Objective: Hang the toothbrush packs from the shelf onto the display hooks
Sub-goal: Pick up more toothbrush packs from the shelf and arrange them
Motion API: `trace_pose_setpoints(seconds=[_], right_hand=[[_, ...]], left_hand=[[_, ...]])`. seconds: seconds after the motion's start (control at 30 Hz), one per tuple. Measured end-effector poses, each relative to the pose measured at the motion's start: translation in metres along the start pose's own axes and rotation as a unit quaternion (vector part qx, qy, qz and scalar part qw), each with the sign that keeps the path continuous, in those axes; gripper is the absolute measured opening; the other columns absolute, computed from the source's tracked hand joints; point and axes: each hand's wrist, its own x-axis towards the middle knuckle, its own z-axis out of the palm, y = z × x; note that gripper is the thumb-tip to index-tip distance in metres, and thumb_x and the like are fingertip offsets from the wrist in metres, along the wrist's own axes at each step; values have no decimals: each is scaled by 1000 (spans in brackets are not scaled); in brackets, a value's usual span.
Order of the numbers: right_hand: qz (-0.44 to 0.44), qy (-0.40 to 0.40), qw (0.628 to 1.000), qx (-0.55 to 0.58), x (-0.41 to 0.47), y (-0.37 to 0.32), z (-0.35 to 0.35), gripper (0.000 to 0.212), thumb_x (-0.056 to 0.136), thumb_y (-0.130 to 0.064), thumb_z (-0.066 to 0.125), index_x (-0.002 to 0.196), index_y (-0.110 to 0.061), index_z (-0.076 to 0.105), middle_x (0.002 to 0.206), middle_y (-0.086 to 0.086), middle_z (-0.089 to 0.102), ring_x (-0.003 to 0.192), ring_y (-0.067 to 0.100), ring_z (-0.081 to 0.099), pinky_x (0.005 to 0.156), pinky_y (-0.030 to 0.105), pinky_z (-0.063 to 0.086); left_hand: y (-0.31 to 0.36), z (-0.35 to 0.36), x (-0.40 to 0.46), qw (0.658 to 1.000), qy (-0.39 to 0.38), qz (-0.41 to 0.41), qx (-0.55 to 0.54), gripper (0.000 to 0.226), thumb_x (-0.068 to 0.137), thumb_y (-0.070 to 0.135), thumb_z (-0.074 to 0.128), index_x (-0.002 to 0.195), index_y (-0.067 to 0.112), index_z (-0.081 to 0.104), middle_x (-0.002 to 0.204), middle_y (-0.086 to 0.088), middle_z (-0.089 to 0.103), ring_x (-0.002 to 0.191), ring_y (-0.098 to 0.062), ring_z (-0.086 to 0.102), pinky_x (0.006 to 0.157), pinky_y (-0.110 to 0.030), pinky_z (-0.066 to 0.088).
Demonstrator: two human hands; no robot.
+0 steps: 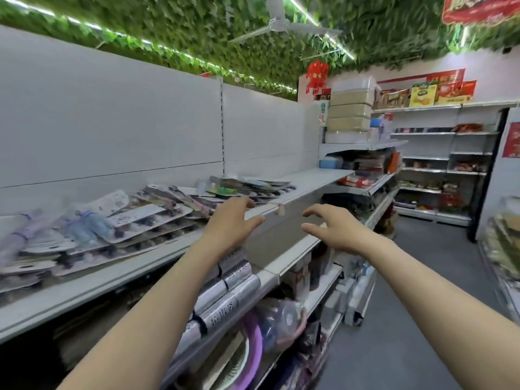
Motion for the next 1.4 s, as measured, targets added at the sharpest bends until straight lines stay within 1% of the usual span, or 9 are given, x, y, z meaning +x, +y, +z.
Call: trace_pose_setpoints(seconds=[0.27,0.37,0.53,0.73,0.93,1.03,1.13,1.23,1.4], right_hand=[[-23,18,998,64,146,134,-20,39,97,-45,57,128,-22,62,130,-2,63,123,18,56,102,35,44],[-49,7,991,124,191,157,8,34,98,-42,58,125,-22,64,127,-3,65,121,16,58,99,31,44],[-76,7,982,174,268,190,48,36,97,-42,60,124,-19,66,128,-2,65,120,16,58,94,27,42],[-126,7,976,179,365,206,80,42,90,-44,69,126,-23,64,128,-5,62,118,14,56,95,26,43],[-237,-67,964,103,448,212,101,53,88,-48,71,136,-31,58,143,-9,53,135,10,41,105,23,33],[-277,-77,947,141,471,220,107,34,94,-42,65,125,-29,69,126,-10,66,118,11,58,99,27,43],[-318,64,928,185,496,228,110,20,98,-30,62,112,-24,76,103,-3,76,95,19,69,86,39,53],[-272,202,894,294,521,229,99,15,96,-20,66,102,-15,79,92,1,78,84,21,71,77,29,51],[-135,244,827,488,545,223,54,15,94,-21,63,85,-20,75,74,-7,69,70,1,57,64,12,41]], left_hand=[[22,77,144,993,79,-84,20,43,89,46,65,120,15,63,118,-7,65,114,-27,54,96,-37,43],[8,102,178,986,101,-105,75,45,89,50,64,118,16,64,117,-6,64,119,-29,50,98,-35,37],[-10,131,240,967,154,-136,153,50,92,53,58,127,17,61,135,-6,60,145,-27,26,117,-36,18],[-24,169,295,954,186,-145,188,58,90,59,53,131,19,58,137,-2,58,148,-27,20,118,-39,19],[-33,177,328,929,154,-240,235,66,90,69,41,139,26,49,145,2,50,145,-24,23,116,-39,23],[-36,171,329,922,109,-290,233,72,87,75,39,138,26,48,143,1,51,138,-24,32,109,-40,34],[-39,164,331,914,98,-320,227,73,86,75,40,137,23,49,139,-3,55,134,-25,37,105,-40,37],[-35,163,335,905,111,-339,231,71,88,71,44,138,20,50,137,-6,56,134,-26,36,106,-40,36],[-22,161,356,916,176,-318,170,78,86,65,55,147,20,39,146,-5,49,139,-24,34,112,-39,33]])
